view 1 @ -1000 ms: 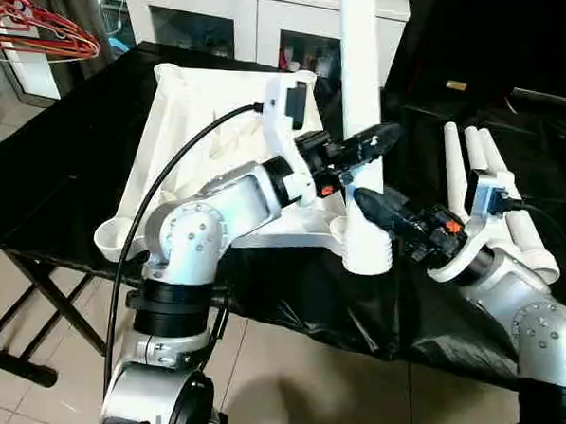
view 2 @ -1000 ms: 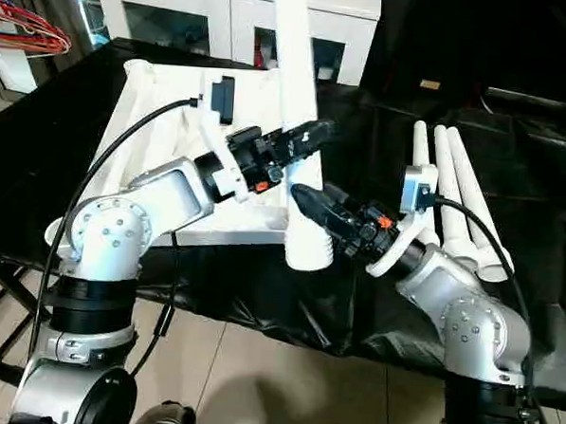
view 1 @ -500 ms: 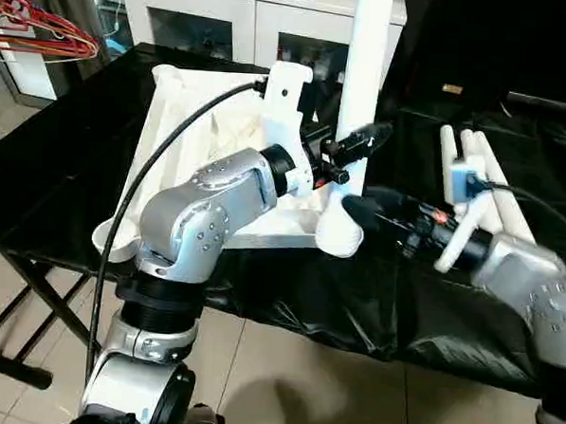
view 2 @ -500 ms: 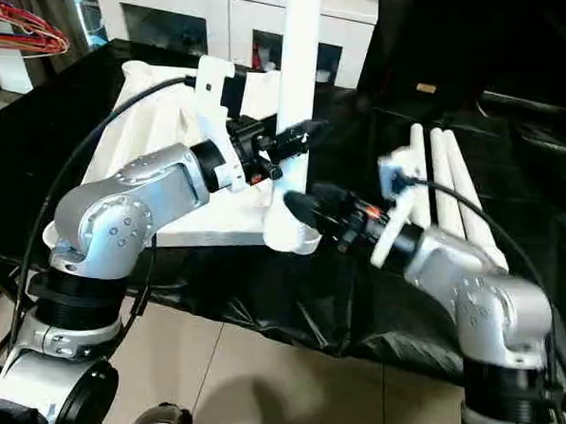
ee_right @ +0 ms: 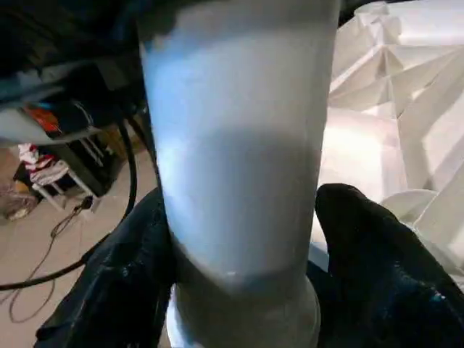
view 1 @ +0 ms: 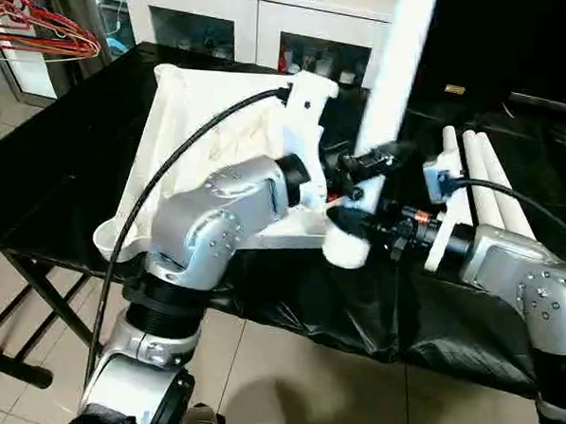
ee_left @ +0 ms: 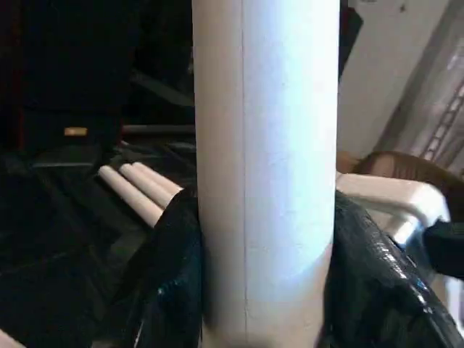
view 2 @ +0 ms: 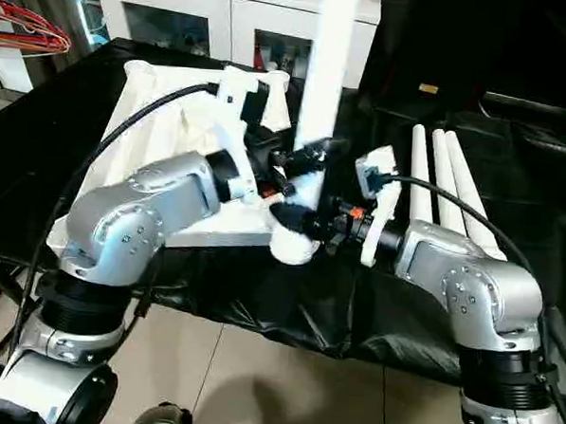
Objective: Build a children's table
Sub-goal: Pick table leg
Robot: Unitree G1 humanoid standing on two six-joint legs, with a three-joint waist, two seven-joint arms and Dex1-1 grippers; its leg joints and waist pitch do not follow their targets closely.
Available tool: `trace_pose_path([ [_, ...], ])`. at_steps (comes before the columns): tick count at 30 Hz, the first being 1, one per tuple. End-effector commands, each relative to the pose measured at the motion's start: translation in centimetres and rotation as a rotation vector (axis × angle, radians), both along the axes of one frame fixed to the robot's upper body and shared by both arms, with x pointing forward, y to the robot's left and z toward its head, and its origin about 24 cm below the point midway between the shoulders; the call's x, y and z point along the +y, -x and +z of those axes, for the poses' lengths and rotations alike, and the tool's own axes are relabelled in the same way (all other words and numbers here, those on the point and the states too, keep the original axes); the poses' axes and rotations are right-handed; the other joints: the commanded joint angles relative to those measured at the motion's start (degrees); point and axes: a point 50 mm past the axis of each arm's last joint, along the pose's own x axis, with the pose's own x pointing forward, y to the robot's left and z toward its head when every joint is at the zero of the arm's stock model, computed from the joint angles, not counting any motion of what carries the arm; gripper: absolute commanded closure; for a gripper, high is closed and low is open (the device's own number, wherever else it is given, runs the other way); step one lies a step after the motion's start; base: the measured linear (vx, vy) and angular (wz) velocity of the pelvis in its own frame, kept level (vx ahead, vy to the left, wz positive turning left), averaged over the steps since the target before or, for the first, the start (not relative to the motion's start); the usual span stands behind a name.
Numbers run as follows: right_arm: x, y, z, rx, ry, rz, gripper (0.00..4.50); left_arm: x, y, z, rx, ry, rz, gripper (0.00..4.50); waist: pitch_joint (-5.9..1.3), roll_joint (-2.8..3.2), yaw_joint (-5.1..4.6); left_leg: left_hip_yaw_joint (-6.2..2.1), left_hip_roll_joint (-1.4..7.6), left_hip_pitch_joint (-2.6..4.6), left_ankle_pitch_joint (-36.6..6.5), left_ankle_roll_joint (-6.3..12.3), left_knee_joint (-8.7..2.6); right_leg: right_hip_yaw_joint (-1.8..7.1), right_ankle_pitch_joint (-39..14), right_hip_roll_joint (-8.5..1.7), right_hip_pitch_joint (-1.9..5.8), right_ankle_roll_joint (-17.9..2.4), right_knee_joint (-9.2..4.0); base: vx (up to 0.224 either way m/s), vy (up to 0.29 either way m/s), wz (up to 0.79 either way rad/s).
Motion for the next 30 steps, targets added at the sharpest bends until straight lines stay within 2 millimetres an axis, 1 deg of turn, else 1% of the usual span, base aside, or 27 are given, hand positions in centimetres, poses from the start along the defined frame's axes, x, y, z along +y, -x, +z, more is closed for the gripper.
trace_pose_path([
  [1, -0.1, 0.0, 0.2, -0.001, 0.006, 0.018, 1.35, -0.5, 0.7, 0.5, -0.024, 0.01, -0.051, 2.59, -4.98, -1.25, -0.07, 0.34, 0.29, 1.66, -14.39, -1.78, -3.86, 0.78, -20.94, -1.83, 2.41, -5.74, -4.68, 0.0, 0.0, 0.0],
  [3, 0.0, 0.3, 0.2, -0.004, 0.0, 0.04, 1.35, -0.5, 0.9, 0.4, -0.028, 0.002, -0.073, 2.59, -5.01, -1.22, -0.03, 0.28, 0.37, 1.67, -14.24, -1.71, -3.87, 0.79, -20.86, -1.82, 2.43, -5.68, -4.65, 0.0, 0.0, 0.0],
  [4, 0.0, 0.4, 0.2, -0.004, 0.001, 0.052, 1.35, -0.5, 1.0, 0.3, -0.027, -0.002, -0.087, 2.59, -5.0, -1.05, 0.0, 0.28, 0.32, 1.66, -14.14, -1.68, -3.86, 0.8, -20.61, -1.8, 2.39, -5.74, -4.63, 0.0, 0.0, 0.0],
  [7, 0.0, 0.7, 0.2, -0.008, -0.004, 0.069, 1.35, -0.5, 1.2, 0.2, -0.021, -0.004, -0.121, 2.59, -5.01, -1.13, -0.02, 0.3, 0.31, 1.65, -14.16, -1.72, -3.86, 0.79, -20.46, -1.78, 2.44, -5.9, -4.6, 0.0, 0.0, 0.0],
  [8, -0.1, 0.7, 0.2, -0.01, -0.007, 0.073, 1.35, -0.5, 1.3, 0.1, -0.02, -0.005, -0.131, 2.59, -5.02, -1.01, 0.07, 0.3, 0.33, 1.73, -14.35, -1.78, -3.86, 0.81, -20.42, -1.77, 2.36, -6.09, -4.61, 0.0, 0.0, 0.0],
  [14, -0.4, 1.0, 0.5, -0.029, -0.008, 0.105, 1.35, -0.4, 1.7, -0.2, -0.004, -0.02, -0.193, 2.59, -5.03, -0.95, 0.02, 0.26, 0.35, 1.76, -14.65, -1.76, -3.9, 0.77, -20.24, -1.72, 2.43, -6.38, -4.55, 0.0, 0.0, 0.0],
  [15, -0.5, 1.1, 0.6, -0.034, -0.006, 0.112, 1.35, -0.4, 1.7, -0.3, -0.001, -0.021, -0.2, 2.59, -5.03, -0.8, 0.08, 0.26, 0.37, 1.82, -14.74, -1.78, -3.87, 0.82, -20.06, -1.74, 2.41, -6.4, -4.58, 0.0, 0.0, 0.0],
  [17, -0.5, 1.2, 0.6, -0.036, -0.007, 0.121, 1.35, -0.4, 1.7, -0.3, 0.003, -0.018, -0.205, 2.59, -4.99, -0.87, 0.07, 0.27, 0.35, 1.72, -14.64, -1.7, -3.89, 0.83, -19.74, -1.74, 2.49, -6.62, -4.53, 0.0, 0.0, 0.0],
  [18, -0.6, 1.2, 0.6, -0.035, -0.009, 0.128, 1.54, -0.4, 1.7, -0.3, 0.006, -0.015, -0.207, 2.59, -5.04, -0.86, 0.09, 0.24, 0.38, 1.78, -14.62, -1.7, -3.9, 0.8, -19.62, -1.71, 2.47, -6.73, -4.46, 0.0, 0.0, 0.0],
  [19, -0.6, 1.3, 0.6, -0.029, -0.005, 0.137, 1.73, -0.4, 1.8, -0.3, 0.008, -0.009, -0.218, 2.59, -5.02, -0.96, 0.03, 0.25, 0.34, 1.7, -14.57, -1.67, -3.89, 0.8, -19.56, -1.72, 2.51, -6.81, -4.47, 0.0, 0.0, 0.0],
  [22, -0.6, 1.4, 0.4, -0.024, -0.002, 0.144, 1.76, -0.3, 1.9, -0.3, 0.01, -0.005, -0.236, 2.59, -5.01, -0.97, 0.1, 0.29, 0.37, 1.77, -14.49, -1.41, -3.83, 0.82, -19.41, -1.75, 2.5, -7.23, -4.44, 0.0, 0.0, 0.0],
  [24, -0.6, 1.4, 0.3, -0.025, 0.002, 0.148, 2.09, -0.3, 2.1, -0.2, 0.011, -0.001, -0.25, 2.59, -5.04, -0.85, 0.09, 0.28, 0.37, 1.79, -14.44, -1.47, -3.81, 0.82, -19.26, -1.72, 2.48, -7.4, -4.4, 0.0, 0.0, 0.0],
  [26, -0.6, 1.4, 0.3, -0.021, -0.003, 0.15, 2.16, -0.3, 2.3, -0.2, 0.011, 0.005, -0.267, 2.59, -5.05, -0.85, 0.1, 0.26, 0.35, 1.8, -14.62, -1.5, -3.81, 0.78, -19.41, -1.73, 2.52, -7.52, -4.38, 0.0, 0.0, 0.0],
  [28, -0.7, 1.4, 0.2, -0.017, -0.004, 0.154, 2.39, -0.3, 2.3, -0.2, 0.015, 0.012, -0.27, 2.59, -5.0, -0.87, 0.08, 0.25, 0.41, 1.84, -14.96, -1.52, -3.85, 0.79, -19.79, -1.74, 2.49, -7.46, -4.44, 0.0, 0.0, 0.0],
  [29, -0.7, 1.4, 0.2, -0.013, -0.004, 0.157, 2.39, -0.3, 2.3, -0.1, 0.017, 0.017, -0.27, 2.59, -4.99, -0.84, 0.06, 0.24, 0.42, 1.87, -15.04, -1.55, -3.86, 0.78, -19.94, -1.73, 2.46, -7.44, -4.47, 0.0, 0.0, 0.0],
  [30, -0.7, 1.5, 0.1, -0.009, -0.004, 0.16, 2.53, -0.3, 2.3, -0.1, 0.018, 0.021, -0.27, 2.59, -4.99, -0.87, 0.03, 0.24, 0.4, 1.82, -15.14, -1.58, -3.88, 0.77, -20.04, -1.73, 2.5, -7.4, -4.48, 0.0, 0.0, 0.0],
])
